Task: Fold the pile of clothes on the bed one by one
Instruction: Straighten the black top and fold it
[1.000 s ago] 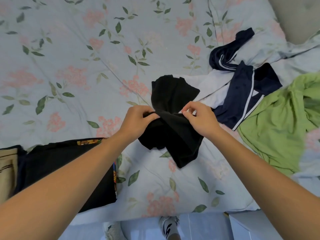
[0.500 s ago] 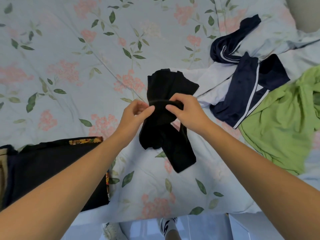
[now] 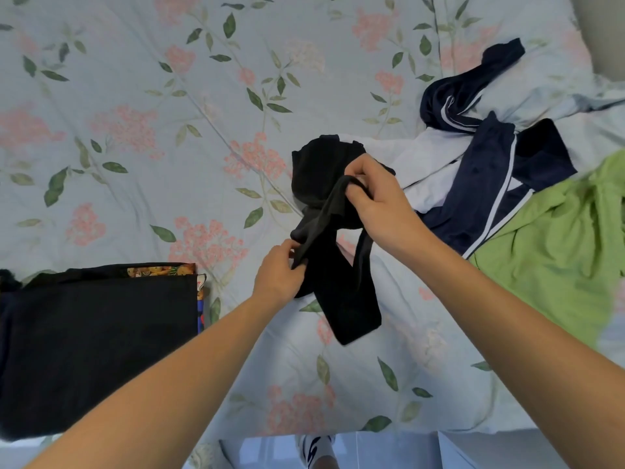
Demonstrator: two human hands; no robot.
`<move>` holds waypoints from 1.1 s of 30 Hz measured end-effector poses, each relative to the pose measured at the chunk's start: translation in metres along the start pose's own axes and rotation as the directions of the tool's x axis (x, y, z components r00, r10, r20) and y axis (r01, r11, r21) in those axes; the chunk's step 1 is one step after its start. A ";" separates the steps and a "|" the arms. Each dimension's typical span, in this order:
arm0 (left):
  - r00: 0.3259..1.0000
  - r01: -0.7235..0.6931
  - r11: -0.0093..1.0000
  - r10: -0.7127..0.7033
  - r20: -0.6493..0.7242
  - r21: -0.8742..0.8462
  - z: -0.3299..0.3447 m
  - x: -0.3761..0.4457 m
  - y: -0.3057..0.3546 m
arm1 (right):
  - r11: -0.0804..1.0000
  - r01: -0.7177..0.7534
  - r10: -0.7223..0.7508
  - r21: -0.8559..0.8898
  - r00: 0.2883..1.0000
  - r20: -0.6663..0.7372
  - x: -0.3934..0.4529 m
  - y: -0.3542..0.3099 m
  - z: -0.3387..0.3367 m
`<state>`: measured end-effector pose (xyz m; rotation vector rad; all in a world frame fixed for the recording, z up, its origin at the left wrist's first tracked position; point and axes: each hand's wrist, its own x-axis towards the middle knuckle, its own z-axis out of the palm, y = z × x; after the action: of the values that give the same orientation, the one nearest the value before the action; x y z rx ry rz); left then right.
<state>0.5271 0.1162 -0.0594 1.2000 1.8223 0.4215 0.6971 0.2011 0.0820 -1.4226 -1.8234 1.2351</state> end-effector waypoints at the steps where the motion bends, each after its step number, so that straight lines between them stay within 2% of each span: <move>1: 0.999 -0.005 1.000 0.005 -0.033 0.001 -0.003 0.000 0.000 | 1.000 0.009 -0.009 0.007 1.000 -0.014 -0.001 -0.005 -0.004; 4: 0.993 0.027 0.998 -0.033 -0.111 -0.050 -0.025 -0.005 -0.004 | 0.999 0.027 -0.027 -0.022 1.000 -0.014 -0.006 -0.015 -0.026; 8: 0.983 -0.017 0.985 -0.014 -0.180 -0.170 -0.083 -0.010 0.013 | 0.967 -0.017 0.036 -0.255 0.997 0.069 -0.012 -0.025 -0.062; 11: 0.977 -0.117 0.974 0.078 -0.197 -0.193 -0.131 -0.015 0.042 | 0.972 -0.042 0.026 -0.232 0.997 -0.074 -0.019 -0.044 -0.081; 14: 0.964 -0.218 0.969 0.195 -0.182 -0.116 -0.185 -0.030 0.082 | 0.983 -0.020 -0.025 -0.183 0.971 -0.238 -0.027 -0.083 -0.100; 17: 0.929 -0.349 0.935 0.353 -0.107 0.055 -0.247 -0.054 0.127 | 0.988 0.010 -0.065 -0.153 0.931 -0.359 -0.034 -0.132 -0.125; 19: 0.911 -0.390 0.906 0.406 -0.073 0.166 -0.287 -0.073 0.151 | 0.988 0.031 -0.093 -0.152 0.904 -0.418 -0.042 -0.165 -0.143; 22: 0.887 -0.410 0.879 0.447 -0.120 0.241 -0.340 -0.099 0.181 | 0.980 0.070 -0.152 -0.186 0.868 -0.473 -0.058 -0.212 -0.171; 24: 0.865 -0.425 0.883 0.462 -0.198 0.201 -0.366 -0.118 0.200 | 0.980 0.073 -0.161 -0.188 0.843 -0.513 -0.072 -0.244 -0.187; 28: 0.814 -0.516 0.857 0.487 -0.315 -0.009 -0.401 -0.162 0.236 | 0.986 0.069 -0.146 -0.149 0.787 -0.600 -0.102 -0.296 -0.206; 33: 0.800 -0.565 0.811 0.493 -0.342 -0.152 -0.425 -0.217 0.265 | 0.997 0.042 -0.074 -0.065 0.764 -0.641 -0.145 -0.331 -0.205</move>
<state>0.3586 0.1313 0.4591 1.5283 1.5694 1.1697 0.7560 0.1236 0.4854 -1.5500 -1.3946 0.5495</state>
